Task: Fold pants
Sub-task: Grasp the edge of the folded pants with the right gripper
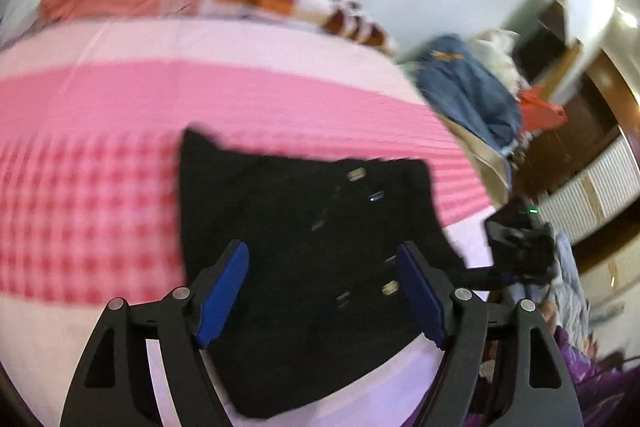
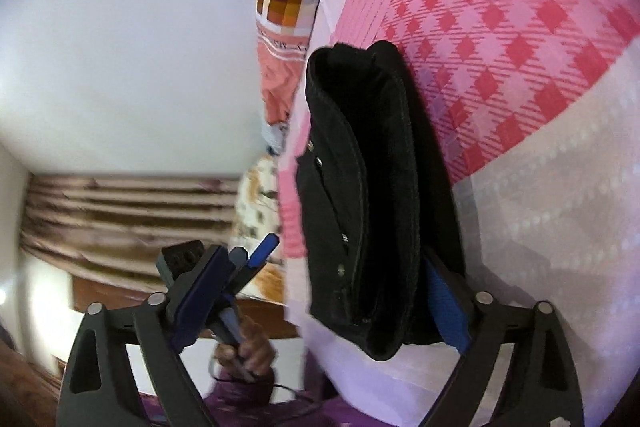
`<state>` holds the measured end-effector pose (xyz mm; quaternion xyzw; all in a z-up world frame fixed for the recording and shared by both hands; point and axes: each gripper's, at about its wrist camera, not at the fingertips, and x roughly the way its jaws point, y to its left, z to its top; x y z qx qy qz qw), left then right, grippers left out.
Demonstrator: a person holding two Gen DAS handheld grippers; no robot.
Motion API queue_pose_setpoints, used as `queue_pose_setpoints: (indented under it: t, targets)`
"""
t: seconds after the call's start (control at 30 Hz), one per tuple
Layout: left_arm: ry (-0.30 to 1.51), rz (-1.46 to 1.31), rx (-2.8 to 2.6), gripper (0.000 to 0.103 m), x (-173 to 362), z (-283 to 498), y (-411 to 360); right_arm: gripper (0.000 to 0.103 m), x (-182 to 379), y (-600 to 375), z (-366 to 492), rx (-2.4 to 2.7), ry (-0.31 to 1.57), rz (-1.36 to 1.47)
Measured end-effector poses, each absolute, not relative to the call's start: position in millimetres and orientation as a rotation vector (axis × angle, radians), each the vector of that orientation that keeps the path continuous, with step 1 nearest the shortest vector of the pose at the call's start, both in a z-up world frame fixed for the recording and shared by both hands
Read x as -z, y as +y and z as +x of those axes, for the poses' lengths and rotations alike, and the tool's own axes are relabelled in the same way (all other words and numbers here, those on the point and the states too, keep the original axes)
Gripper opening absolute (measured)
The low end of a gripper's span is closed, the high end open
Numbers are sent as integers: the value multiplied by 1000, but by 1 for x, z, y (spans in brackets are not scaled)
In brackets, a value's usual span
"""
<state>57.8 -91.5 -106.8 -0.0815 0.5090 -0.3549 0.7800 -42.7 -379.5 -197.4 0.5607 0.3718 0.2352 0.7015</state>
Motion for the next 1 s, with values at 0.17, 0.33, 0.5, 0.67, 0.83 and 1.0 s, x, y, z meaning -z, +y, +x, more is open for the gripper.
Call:
queue_pose_setpoints:
  t: [0.17, 0.33, 0.5, 0.67, 0.83, 1.0]
  targets:
    - [1164, -272, 706, 77, 129, 56, -58, 82, 169, -398, -80, -457, 707, 1234]
    - [1141, -291, 706, 77, 121, 47, -45, 82, 167, -377, -104, -481, 693, 1392]
    - [1136, -280, 746, 77, 116, 40, -54, 82, 192, -360, -97, -427, 749, 1453]
    - [1147, -247, 769, 77, 117, 33, -58, 82, 191, -359, -87, -382, 746, 1414]
    - [1194, -287, 765, 77, 128, 35, -57, 82, 194, -351, -78, -325, 768, 1399]
    - [1201, -324, 752, 77, 130, 36, -51, 24, 185, -335, -73, -193, 815, 1231]
